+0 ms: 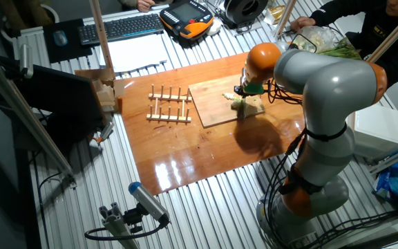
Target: Chop the scallions
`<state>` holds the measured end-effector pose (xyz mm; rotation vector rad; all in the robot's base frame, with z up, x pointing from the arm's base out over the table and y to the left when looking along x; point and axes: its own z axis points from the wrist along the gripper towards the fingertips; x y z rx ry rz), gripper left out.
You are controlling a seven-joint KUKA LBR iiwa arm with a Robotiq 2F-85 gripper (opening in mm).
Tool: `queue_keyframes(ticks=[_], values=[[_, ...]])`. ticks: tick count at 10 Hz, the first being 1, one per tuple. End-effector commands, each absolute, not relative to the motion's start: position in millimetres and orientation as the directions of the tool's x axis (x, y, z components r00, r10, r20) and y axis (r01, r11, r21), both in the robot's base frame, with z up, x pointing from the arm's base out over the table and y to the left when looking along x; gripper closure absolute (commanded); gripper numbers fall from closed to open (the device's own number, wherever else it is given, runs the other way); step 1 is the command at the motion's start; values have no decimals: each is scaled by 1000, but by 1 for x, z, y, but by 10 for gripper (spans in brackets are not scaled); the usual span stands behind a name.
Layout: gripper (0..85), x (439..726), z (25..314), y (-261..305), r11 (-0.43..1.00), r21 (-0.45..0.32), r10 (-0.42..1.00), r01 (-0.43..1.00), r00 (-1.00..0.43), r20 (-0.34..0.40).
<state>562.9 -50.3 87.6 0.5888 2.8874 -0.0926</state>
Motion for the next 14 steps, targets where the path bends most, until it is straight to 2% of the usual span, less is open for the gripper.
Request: queue_keyframes(ticks=[1,3,5,10,14], values=[[850,573,96,-57,919,-19,382,393,-903,-198],[850,579,107,-66,921,-5,383,388,-911,-151],[850,576,115,-65,916,0,398,402,-907,-136],[850,572,117,-74,913,-25,401,408,-906,-139],[850,567,112,-74,861,-17,502,508,-855,-133]])
